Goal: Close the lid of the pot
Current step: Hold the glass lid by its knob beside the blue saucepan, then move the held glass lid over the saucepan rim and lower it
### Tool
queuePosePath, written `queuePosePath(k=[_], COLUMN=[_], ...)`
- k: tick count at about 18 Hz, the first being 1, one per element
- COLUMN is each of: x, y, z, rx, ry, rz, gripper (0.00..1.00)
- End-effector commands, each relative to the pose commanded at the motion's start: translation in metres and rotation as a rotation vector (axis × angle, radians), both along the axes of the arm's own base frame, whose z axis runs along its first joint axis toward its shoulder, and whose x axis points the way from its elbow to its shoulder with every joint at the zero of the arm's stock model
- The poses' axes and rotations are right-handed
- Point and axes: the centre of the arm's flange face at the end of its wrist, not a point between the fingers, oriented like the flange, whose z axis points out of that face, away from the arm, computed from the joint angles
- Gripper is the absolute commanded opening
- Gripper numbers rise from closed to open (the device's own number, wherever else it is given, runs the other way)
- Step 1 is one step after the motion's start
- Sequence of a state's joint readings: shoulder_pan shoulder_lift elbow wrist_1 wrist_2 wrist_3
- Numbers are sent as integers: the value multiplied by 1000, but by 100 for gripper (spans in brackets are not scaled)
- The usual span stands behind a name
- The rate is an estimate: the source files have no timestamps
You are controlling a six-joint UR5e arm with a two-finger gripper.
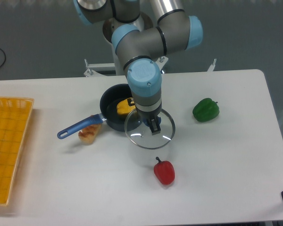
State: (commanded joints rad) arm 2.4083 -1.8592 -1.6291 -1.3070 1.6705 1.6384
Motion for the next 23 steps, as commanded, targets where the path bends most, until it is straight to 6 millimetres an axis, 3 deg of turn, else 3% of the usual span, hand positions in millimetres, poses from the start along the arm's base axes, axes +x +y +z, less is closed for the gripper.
queuePosePath(k=[11, 13, 16, 20, 23], x=[3, 3, 10, 15, 29], y=[-7, -6, 1, 2, 7], z=[-12, -5, 0, -3, -11], rx=[-86, -77, -69, -80, -104], ry=[46, 50, 55, 55, 46], rz=[-17, -14, -24, -27, -46], gripper=[58, 58, 58, 58, 58])
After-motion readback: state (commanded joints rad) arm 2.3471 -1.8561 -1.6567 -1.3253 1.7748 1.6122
